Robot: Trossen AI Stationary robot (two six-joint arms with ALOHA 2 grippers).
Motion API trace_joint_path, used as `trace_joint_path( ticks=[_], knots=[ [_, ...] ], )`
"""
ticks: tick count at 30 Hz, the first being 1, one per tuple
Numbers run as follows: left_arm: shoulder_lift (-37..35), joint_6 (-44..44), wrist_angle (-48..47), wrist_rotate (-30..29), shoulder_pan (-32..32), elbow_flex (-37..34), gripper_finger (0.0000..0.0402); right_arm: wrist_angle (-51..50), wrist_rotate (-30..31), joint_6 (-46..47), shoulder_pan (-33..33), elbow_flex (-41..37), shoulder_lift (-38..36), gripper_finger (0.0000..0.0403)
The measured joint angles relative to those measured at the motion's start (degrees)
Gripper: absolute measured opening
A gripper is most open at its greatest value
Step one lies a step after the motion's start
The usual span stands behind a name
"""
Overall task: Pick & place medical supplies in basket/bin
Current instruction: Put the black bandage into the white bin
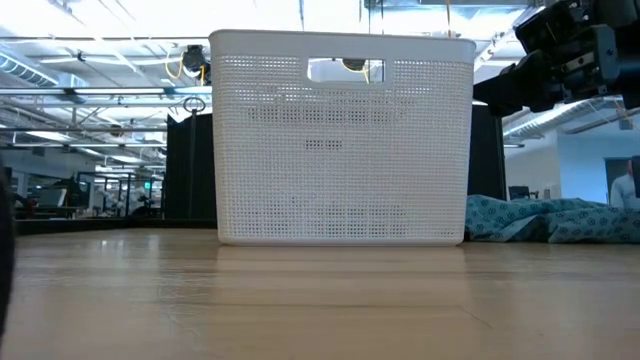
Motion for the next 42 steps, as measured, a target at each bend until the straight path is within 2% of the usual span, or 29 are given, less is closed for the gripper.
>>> trace_joint_path(
  ticks=[5, 9, 11, 18, 23, 26, 29, 33, 36, 42],
  knots=[
    [-7.73, -4.40, 6.30, -3.63, -7.33, -11.98, 0.0006, -0.22, 0.00, 0.83, 0.00, 0.00, 0.00, 0.0000],
    [-15.06, -14.89, 13.12, -9.80, -10.37, -24.14, 0.0004, -0.21, 0.00, 1.03, 0.00, 0.00, 0.00, 0.0000],
    [-18.55, -16.88, 18.04, -11.10, -11.40, -30.43, 0.0003, -0.22, 0.00, 1.06, 0.00, 0.00, 0.00, 0.0000],
    [-27.94, -9.05, 48.27, -9.63, -16.02, -50.27, 0.0002, 0.13, -0.01, 1.05, 0.00, 0.00, 0.00, 0.0000],
    [-28.39, -7.60, 65.53, -9.41, -18.01, -62.56, 0.0002, 0.25, -0.02, 0.78, 0.00, 0.00, 0.02, 0.0000],
    [-27.15, -7.42, 76.54, -11.28, -18.77, -69.34, 0.0001, 0.24, -0.03, 0.75, 0.00, 0.00, 0.00, 0.0000],
    [-26.35, -7.22, 86.07, -12.15, -18.77, -74.25, 0.0001, 0.24, -0.02, 0.61, 0.00, 0.00, 0.00, 0.0000],
    [-26.14, -6.87, 92.47, -12.85, -18.77, -77.69, 0.0001, 0.25, -0.02, 0.61, 0.00, 0.00, 0.02, 0.0000],
    [-26.18, -6.07, 93.05, -12.34, -18.77, -77.84, 0.0001, 0.24, -0.02, 0.84, 0.00, 0.00, 0.02, 0.0000],
    [-26.18, -1.20, 92.07, -7.59, -18.77, -77.86, 0.0001, 0.24, -0.04, 1.24, 0.00, 0.00, 0.00, 0.0000]
  ],
)
